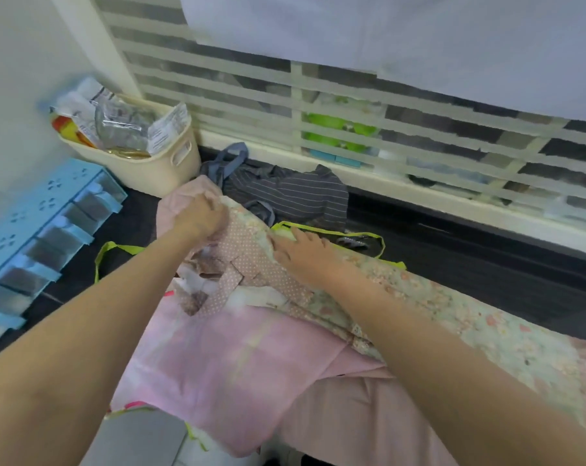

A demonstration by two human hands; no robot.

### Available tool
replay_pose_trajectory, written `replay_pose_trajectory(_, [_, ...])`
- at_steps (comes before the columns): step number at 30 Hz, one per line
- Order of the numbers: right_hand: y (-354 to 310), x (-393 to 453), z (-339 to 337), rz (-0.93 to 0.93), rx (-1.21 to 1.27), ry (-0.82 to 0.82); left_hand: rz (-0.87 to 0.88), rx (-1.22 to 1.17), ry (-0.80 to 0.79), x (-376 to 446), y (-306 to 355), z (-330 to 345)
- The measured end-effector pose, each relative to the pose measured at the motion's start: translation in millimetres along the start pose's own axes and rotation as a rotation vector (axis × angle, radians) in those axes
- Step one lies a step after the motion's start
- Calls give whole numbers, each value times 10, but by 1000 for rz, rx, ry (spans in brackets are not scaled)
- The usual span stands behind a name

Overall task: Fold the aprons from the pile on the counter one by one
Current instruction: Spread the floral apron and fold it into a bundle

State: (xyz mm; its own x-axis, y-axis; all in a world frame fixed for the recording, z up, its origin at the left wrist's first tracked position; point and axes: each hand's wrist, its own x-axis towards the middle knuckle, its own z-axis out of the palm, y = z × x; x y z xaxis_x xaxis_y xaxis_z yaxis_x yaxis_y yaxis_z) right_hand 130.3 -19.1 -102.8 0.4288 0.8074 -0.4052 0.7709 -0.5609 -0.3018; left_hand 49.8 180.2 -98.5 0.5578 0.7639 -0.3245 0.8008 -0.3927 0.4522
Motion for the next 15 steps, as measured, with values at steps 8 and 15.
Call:
replay_pose_trajectory(8, [166,-1,276,6,-90,123,7,-34,-24,58,199,-222])
replay_pose_trajectory(15, [199,91,344,76,-43,129,-75,-805,-691,-467,-216,-666])
